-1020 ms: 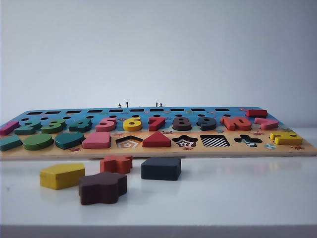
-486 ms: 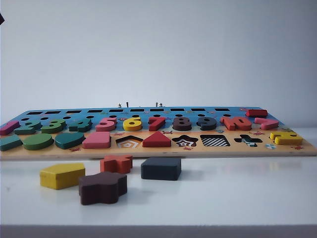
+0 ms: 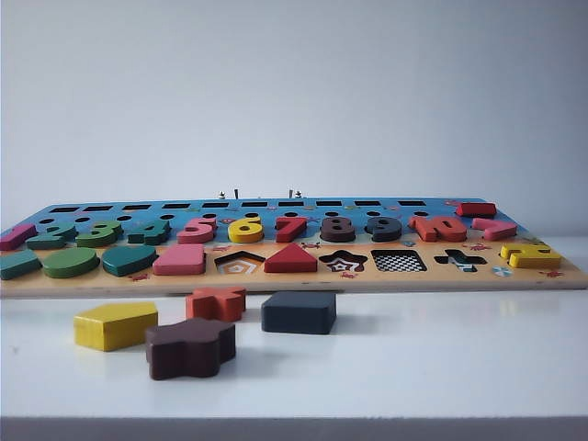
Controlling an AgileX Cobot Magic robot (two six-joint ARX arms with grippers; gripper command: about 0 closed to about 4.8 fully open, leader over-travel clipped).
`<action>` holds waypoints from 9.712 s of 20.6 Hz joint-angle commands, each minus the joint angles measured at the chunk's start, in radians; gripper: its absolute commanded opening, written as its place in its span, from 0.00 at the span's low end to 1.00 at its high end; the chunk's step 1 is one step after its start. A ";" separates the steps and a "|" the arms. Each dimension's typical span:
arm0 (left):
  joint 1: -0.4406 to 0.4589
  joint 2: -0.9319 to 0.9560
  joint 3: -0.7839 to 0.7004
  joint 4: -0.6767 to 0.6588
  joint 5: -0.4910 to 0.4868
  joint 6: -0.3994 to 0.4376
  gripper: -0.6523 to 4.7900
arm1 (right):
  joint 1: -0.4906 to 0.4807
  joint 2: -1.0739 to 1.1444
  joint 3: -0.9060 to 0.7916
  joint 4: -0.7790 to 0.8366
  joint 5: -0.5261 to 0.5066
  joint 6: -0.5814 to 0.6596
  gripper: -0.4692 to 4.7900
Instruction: Insert the cube into the slot.
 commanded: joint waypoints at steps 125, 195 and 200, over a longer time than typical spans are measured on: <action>-0.007 0.151 0.180 -0.193 0.170 -0.019 0.15 | 0.755 0.825 0.594 -0.364 0.188 -0.835 0.38; -0.007 0.153 0.180 -0.035 0.170 -0.019 0.15 | 0.469 1.081 0.592 -0.225 -0.008 -1.190 0.33; -0.007 0.153 0.180 -0.035 0.170 -0.019 0.15 | 0.469 1.085 0.592 -0.225 -0.027 -1.190 0.34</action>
